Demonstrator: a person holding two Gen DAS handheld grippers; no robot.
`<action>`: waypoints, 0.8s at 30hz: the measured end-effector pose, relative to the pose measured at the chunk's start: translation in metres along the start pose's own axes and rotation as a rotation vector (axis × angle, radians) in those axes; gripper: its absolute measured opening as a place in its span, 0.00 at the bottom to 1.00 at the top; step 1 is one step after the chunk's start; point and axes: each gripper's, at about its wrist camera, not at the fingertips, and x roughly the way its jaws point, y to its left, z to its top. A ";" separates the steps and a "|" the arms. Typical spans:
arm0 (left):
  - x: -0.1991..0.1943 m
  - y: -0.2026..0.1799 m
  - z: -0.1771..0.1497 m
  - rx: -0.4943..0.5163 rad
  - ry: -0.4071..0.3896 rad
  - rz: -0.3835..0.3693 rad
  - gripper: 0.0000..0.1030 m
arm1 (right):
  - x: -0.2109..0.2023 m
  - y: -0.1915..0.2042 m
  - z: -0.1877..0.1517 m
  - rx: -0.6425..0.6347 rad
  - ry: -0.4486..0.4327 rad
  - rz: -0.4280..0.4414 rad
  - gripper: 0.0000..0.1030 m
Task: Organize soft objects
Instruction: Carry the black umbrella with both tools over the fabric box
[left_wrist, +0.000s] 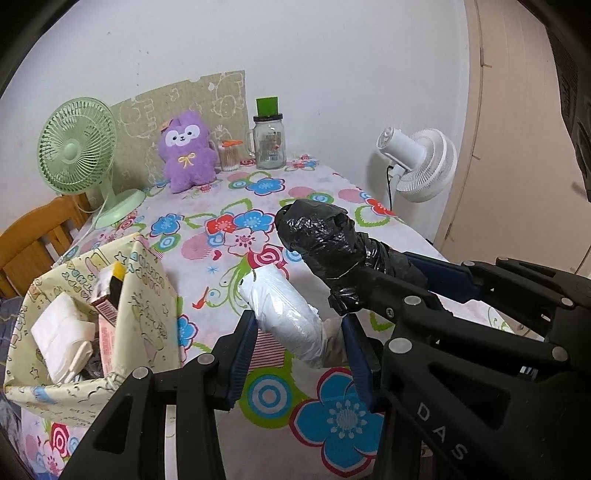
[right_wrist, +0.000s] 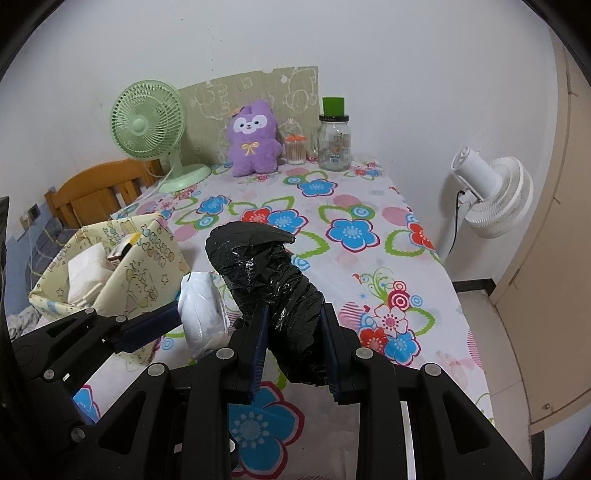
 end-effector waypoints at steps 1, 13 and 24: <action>-0.003 0.000 -0.001 0.000 -0.003 0.000 0.47 | -0.002 0.001 0.000 -0.001 -0.003 -0.002 0.29; -0.032 0.008 0.005 0.003 -0.051 0.015 0.47 | -0.028 0.017 0.008 -0.003 -0.043 -0.012 0.29; -0.049 0.021 0.010 -0.006 -0.070 0.027 0.47 | -0.039 0.034 0.020 -0.016 -0.059 -0.011 0.29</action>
